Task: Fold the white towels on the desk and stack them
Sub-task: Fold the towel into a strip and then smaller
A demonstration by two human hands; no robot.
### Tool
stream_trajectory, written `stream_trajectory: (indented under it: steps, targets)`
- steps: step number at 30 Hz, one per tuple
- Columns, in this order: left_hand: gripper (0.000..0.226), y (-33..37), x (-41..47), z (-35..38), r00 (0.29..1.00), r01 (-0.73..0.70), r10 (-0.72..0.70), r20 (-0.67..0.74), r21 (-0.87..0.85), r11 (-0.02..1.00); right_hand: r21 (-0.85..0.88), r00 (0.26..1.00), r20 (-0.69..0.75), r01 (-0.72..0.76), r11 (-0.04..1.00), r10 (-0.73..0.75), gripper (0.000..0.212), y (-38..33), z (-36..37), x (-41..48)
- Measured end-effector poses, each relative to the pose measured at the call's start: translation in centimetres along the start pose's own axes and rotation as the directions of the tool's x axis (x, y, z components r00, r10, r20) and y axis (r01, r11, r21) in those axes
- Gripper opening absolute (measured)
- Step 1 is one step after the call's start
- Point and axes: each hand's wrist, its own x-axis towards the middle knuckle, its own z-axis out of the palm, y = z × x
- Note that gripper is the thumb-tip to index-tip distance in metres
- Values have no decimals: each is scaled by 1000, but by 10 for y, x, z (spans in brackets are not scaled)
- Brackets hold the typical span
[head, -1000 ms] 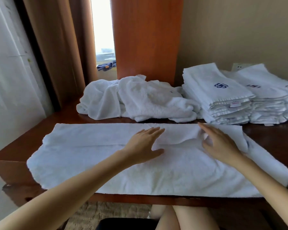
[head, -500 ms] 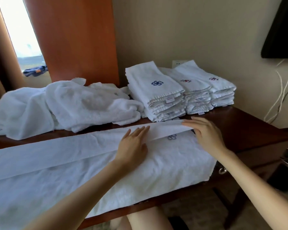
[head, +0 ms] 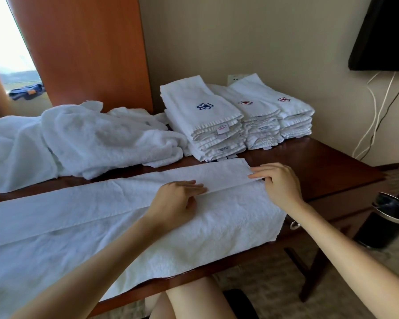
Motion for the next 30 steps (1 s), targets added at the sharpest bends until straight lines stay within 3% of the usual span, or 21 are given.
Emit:
stream_trajectory:
  steps: [6,9,12,14,17,18,20,25,28,30]
  targets:
    - [44,-1,0,-2,987,-60,72,145,-84,995,-82,986,-53,-160,984,156,50,-4,-4,0]
    - [38,-2,1,-1,985,-73,88,150,-104,992,-102,996,14,-90,991,92,51,-18,-3,10]
    - [37,-2,1,0,985,-72,89,149,-113,991,13,969,236,68,998,-69,42,-46,12,21]
    - [39,-4,1,2,993,-32,40,114,-70,997,-6,884,460,99,995,-85,45,-55,31,25]
    - [55,-12,1,7,945,248,-271,181,140,959,-119,768,637,15,993,65,56,-44,43,31]
    - [62,-14,2,9,891,330,-377,253,210,920,-152,758,645,7,988,94,58,-36,42,33]
    - [70,-19,4,11,817,369,-452,358,278,887,-181,748,652,-7,983,125,60,-22,37,37]
    - [69,-16,7,8,801,356,-456,388,305,883,-107,773,625,-53,993,108,50,-7,13,27]
    - [59,0,5,3,855,325,-401,330,264,908,-92,873,472,-89,992,122,42,-4,-15,-2]
    - [54,21,3,4,933,172,-218,286,179,969,-22,955,261,-141,990,142,37,-7,-32,-36]
